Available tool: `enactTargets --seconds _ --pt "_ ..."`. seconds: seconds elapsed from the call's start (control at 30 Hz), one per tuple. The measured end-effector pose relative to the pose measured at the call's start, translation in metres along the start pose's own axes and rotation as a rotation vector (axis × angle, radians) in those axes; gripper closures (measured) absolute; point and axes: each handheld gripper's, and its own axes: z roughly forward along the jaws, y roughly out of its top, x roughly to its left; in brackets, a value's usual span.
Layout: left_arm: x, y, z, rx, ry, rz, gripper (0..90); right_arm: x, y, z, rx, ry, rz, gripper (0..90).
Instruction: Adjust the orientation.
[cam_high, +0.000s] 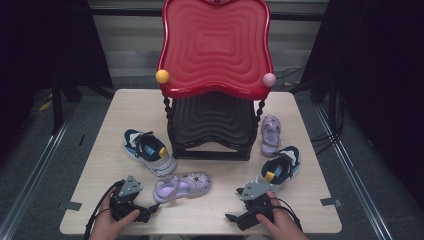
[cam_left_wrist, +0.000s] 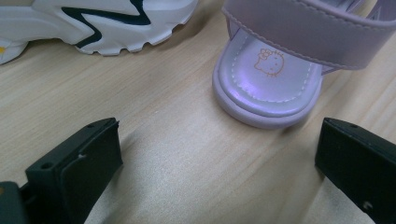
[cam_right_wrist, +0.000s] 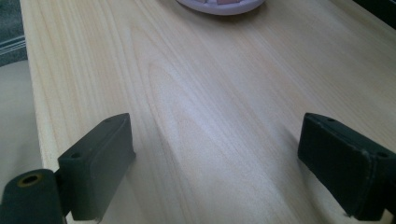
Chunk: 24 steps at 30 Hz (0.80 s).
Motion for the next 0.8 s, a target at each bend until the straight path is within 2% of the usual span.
enactTargets --seconds 0.47,0.6,0.7,0.8 --pt "-0.0001 0.0000 -0.0013 0.012 -0.005 0.009 0.0 -0.0001 0.0000 0.0000 0.001 0.001 0.000 9.8" --pt "-0.0011 0.0019 -0.0035 0.025 -0.011 0.012 3.1 -0.0001 0.0000 0.0000 0.001 0.001 0.000 9.8" --pt "-0.0019 0.0036 -0.0067 0.038 -0.027 0.035 10.5 -0.0001 0.0000 0.0000 0.001 0.001 -0.001 9.8" --pt "-0.0031 0.0055 -0.0094 0.049 -0.038 0.029 15.2 -0.0002 0.0000 -0.0001 0.001 0.001 -0.001 9.8"
